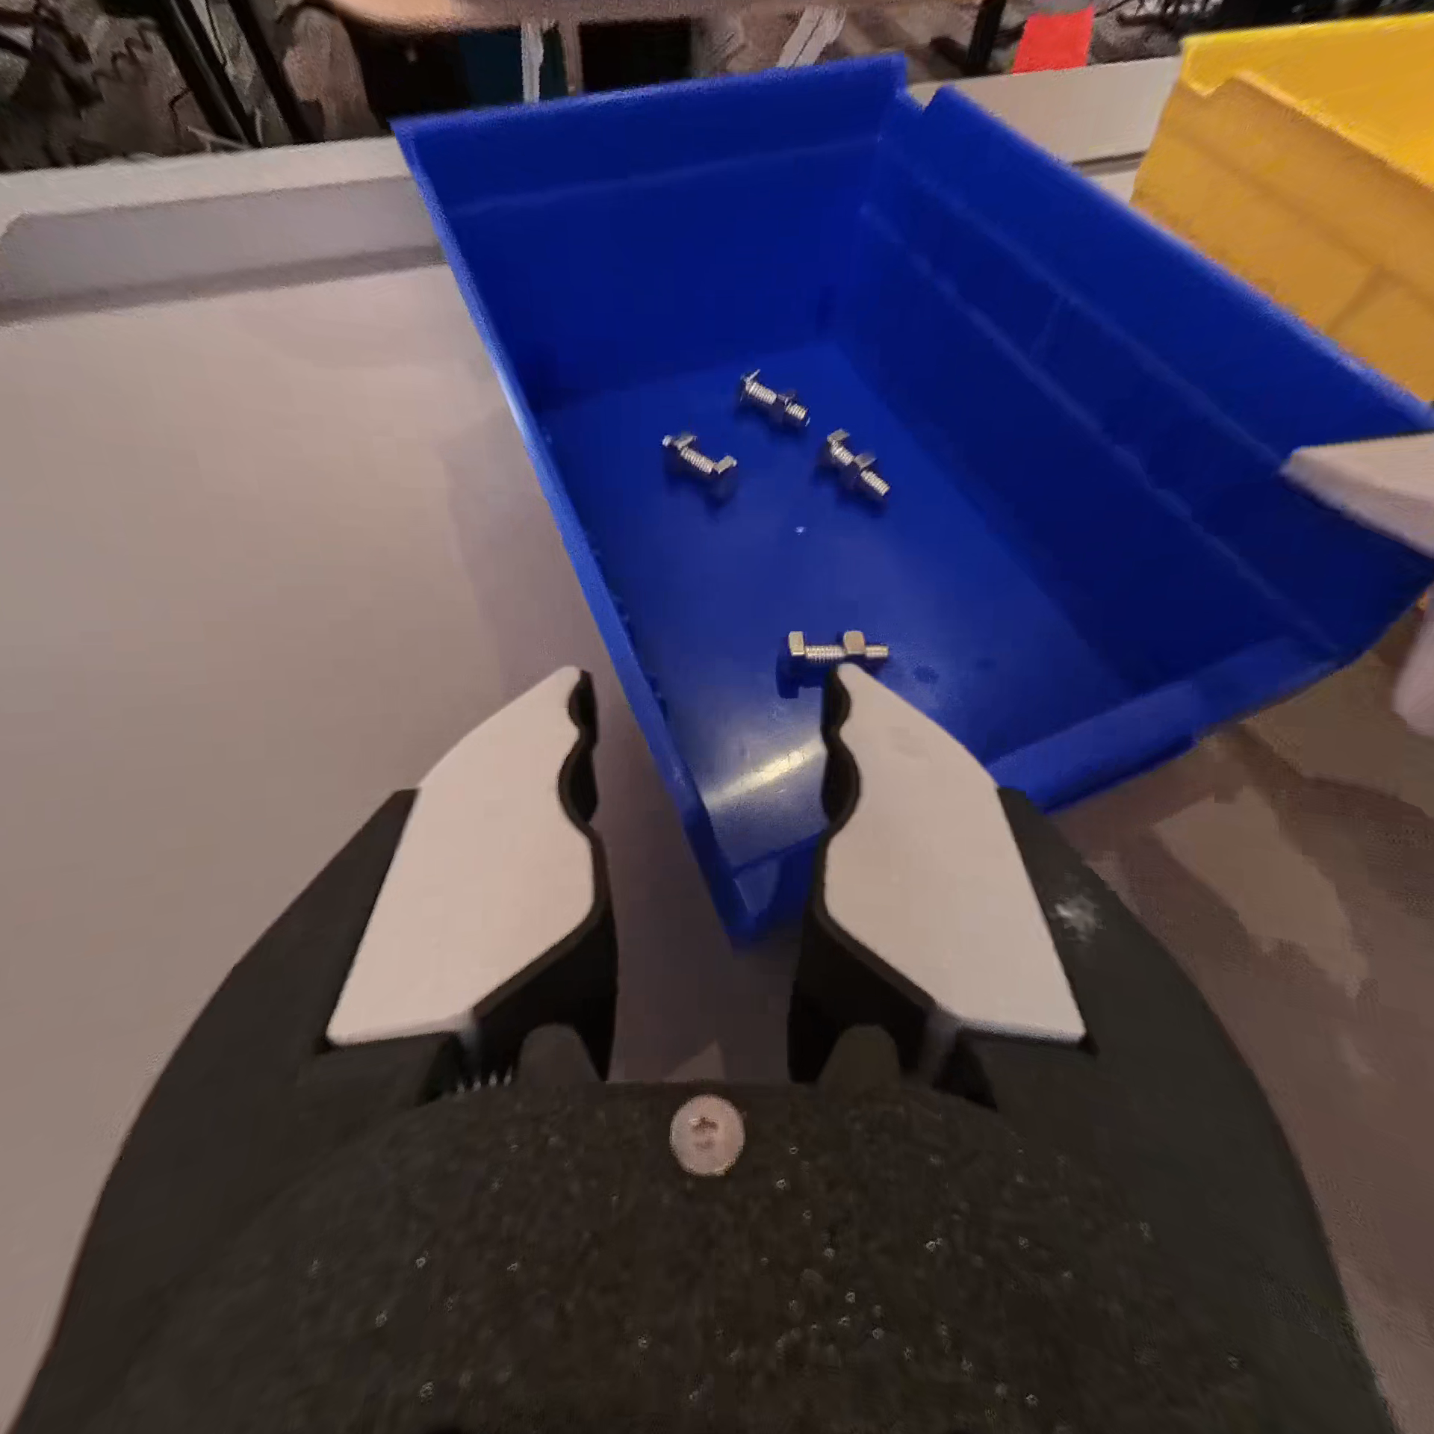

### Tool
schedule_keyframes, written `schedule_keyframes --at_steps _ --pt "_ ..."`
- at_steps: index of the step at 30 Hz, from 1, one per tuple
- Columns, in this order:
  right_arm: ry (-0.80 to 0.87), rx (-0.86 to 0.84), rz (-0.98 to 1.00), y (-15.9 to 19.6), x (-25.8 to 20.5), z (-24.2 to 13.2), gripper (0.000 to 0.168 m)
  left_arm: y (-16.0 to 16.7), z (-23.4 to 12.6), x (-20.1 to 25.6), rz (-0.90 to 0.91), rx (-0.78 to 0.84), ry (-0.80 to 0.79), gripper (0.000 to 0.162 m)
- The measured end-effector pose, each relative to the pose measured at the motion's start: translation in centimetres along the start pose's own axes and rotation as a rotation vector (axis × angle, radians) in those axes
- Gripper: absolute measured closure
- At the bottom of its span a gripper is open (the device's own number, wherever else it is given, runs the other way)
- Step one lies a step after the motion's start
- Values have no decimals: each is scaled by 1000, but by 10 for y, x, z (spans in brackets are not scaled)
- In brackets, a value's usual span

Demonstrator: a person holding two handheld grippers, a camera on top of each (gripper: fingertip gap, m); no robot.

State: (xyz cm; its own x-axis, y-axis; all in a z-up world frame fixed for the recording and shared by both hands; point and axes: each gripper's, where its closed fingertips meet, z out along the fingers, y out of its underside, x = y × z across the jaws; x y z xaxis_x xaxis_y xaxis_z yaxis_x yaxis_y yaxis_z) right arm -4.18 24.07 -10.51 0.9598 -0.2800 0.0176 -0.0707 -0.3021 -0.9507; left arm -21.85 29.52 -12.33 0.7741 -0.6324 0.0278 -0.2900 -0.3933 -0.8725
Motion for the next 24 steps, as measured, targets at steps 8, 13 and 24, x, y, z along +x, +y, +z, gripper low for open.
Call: schedule_keyframes --at_steps 8,13,24 --pt "-33 -135 55 24 -23 9 165 5 -1 -32 -55 -16 -45 154" --pt "-21 -21 56 -2 -94 -4 164 -7 -31 -100 -39 44 -85 158" --pt "-127 -73 -10 11 -268 40 161 24 -56 -272 -51 29 -111 158"
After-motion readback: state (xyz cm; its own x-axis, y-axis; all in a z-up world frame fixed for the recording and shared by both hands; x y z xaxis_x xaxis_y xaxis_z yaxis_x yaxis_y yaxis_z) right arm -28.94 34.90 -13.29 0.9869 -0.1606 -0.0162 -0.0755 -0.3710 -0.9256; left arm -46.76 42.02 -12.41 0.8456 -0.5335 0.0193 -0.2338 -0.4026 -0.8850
